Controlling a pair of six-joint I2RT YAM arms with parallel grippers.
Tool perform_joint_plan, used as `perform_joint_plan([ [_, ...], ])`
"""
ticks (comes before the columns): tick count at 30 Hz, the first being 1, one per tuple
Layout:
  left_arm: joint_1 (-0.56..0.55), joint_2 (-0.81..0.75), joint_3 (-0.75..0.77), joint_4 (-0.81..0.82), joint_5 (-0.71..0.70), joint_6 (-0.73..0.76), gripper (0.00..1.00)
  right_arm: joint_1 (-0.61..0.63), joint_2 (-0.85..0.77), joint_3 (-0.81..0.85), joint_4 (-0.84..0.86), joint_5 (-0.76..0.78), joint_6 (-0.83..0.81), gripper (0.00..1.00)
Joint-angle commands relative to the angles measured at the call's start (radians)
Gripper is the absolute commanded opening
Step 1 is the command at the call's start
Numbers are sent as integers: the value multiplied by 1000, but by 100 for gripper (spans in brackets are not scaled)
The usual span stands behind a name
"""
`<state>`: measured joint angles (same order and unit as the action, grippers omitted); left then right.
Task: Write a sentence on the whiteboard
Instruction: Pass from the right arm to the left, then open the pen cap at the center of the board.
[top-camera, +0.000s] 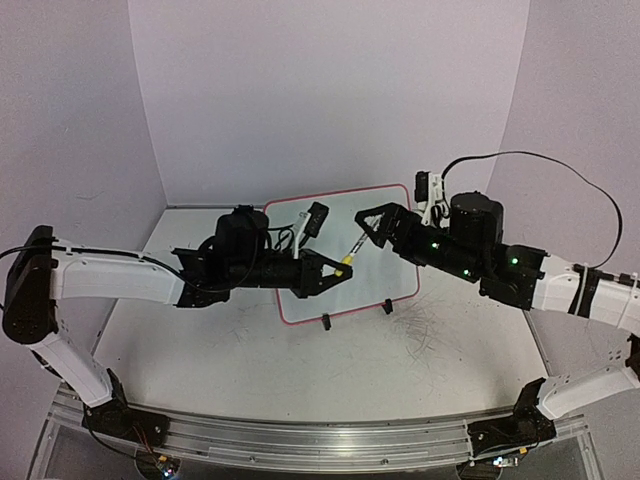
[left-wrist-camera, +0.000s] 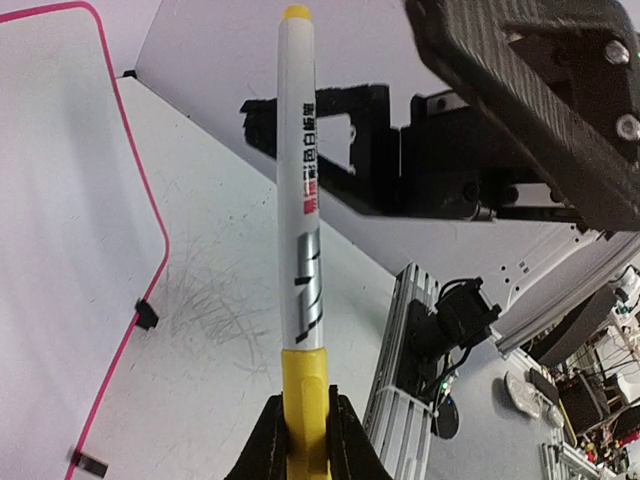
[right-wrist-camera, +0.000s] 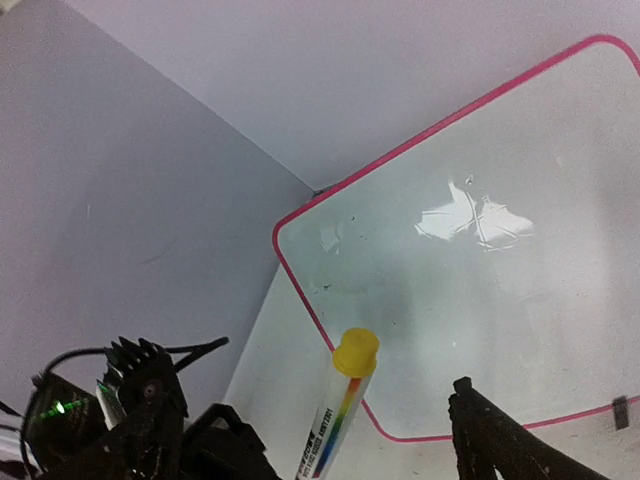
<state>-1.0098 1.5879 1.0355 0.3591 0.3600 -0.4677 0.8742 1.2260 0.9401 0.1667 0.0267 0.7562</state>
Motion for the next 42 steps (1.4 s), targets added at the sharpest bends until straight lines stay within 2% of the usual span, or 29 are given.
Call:
perform_joint_plan([
  [1,49,-156,29,-331,43,215,0,3,-44,133,-284,-197,-433,98],
  [4,53,-221,49,-528,51,333,0,-43,-71,177,-468,-194,-465,98],
  [6,54,-282,22,-556,64,380,0,-120,-66,202,-526,-346,-461,98],
  [7,54,-305,9,-558,73,392,0,-158,-53,211,-538,-470,-459,98],
  [9,54,-341,-10,-558,82,403,0,-185,-8,245,-554,-662,-464,98],
  [12,54,-342,-2,-558,110,406,0,-186,73,304,-562,-837,-466,97],
  [14,54,-325,9,-558,123,406,0,-185,119,341,-562,-897,-473,94],
  [20,54,-275,35,-565,117,419,0,-172,212,410,-559,-960,-499,85],
  [29,54,-248,40,-565,134,424,0,-132,338,453,-549,-1026,-497,54],
  [33,54,-242,38,-566,144,426,0,-124,362,455,-528,-1042,-484,43],
  [42,54,-226,42,-568,156,420,0,-107,378,436,-497,-1063,-469,28],
])
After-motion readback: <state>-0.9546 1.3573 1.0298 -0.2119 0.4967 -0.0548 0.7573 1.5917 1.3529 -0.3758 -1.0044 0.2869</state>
